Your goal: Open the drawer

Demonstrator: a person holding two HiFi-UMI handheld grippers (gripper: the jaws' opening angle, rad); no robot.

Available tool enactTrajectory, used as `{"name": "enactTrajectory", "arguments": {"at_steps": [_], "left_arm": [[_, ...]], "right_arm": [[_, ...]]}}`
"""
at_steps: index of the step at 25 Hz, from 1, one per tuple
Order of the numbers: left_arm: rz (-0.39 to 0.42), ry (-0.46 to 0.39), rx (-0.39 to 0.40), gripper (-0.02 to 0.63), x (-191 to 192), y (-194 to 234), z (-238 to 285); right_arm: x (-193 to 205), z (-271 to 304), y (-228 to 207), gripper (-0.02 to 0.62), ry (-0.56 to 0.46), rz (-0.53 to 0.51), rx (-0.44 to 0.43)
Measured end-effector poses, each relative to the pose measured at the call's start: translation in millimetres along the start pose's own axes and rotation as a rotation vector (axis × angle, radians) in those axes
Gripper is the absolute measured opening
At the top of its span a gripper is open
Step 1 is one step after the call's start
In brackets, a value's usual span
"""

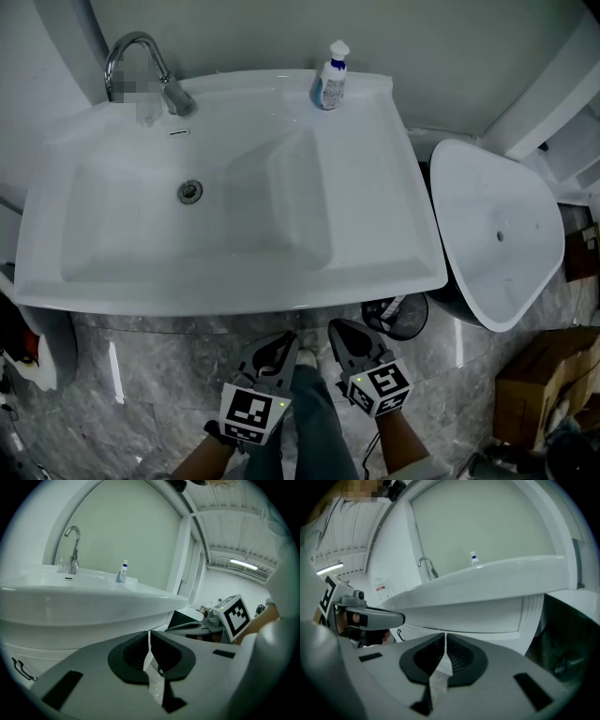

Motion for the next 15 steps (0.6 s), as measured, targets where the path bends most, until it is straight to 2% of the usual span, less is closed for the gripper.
{"name": "enactTrajectory", "arguments": {"at_steps": [6, 9, 15], "left_arm": [[0.038, 0.072, -0.024, 0.026, 34.4, 8.0, 30.7], [0.054, 0.097, -0.034, 0.028, 47.1, 13.8, 47.7], [0.076, 0.173, -0.005, 0.089, 75.1, 24.2, 80.1]], "right_arm": [[31.8, 23.5, -20.1, 0.016, 0.061, -0.097, -0.024], [44.6, 34.5, -29.9, 0.055, 0.104, -0.112, -0.04], [61.5, 54.5, -42.6, 0.07, 0.192, -0.128, -0.06]]}}
Point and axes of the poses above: the fingertips, and each gripper's own axes: z forward along the fingers, y to its left, x out of its underside, the point moved 9 cm from there along -z, backward along the fingers, and after that the axes turned 3 degrees about -y, right-handed, at the moved point
